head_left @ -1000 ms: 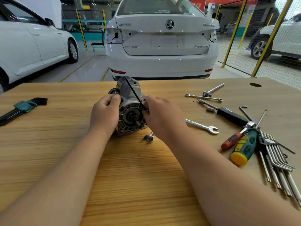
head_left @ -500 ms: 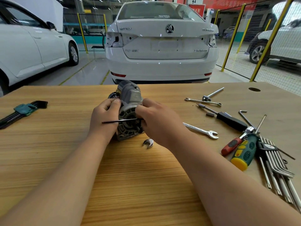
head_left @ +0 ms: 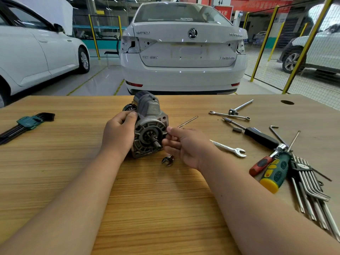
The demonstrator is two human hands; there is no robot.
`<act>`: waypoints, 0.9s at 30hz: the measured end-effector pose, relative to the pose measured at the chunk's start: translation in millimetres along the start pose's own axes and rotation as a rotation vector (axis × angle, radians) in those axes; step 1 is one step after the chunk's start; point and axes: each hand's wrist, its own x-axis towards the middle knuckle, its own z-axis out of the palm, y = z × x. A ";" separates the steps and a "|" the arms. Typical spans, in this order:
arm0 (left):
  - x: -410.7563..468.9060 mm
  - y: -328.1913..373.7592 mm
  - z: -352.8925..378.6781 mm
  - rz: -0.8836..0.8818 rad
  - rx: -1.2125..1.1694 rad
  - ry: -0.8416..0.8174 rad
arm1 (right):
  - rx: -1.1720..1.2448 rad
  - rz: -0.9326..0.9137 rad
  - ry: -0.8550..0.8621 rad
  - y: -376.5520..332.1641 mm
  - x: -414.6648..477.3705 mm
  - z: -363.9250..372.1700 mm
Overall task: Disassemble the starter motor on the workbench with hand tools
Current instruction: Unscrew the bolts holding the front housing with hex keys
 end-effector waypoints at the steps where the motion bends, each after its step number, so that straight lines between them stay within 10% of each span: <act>1: -0.1 0.1 -0.1 0.001 0.002 -0.001 | 0.015 0.009 -0.002 -0.7 0.5 -0.6; 27: -4.9 5.4 -0.6 0.019 0.041 0.000 | 0.246 0.016 -0.022 5.5 -2.2 11.8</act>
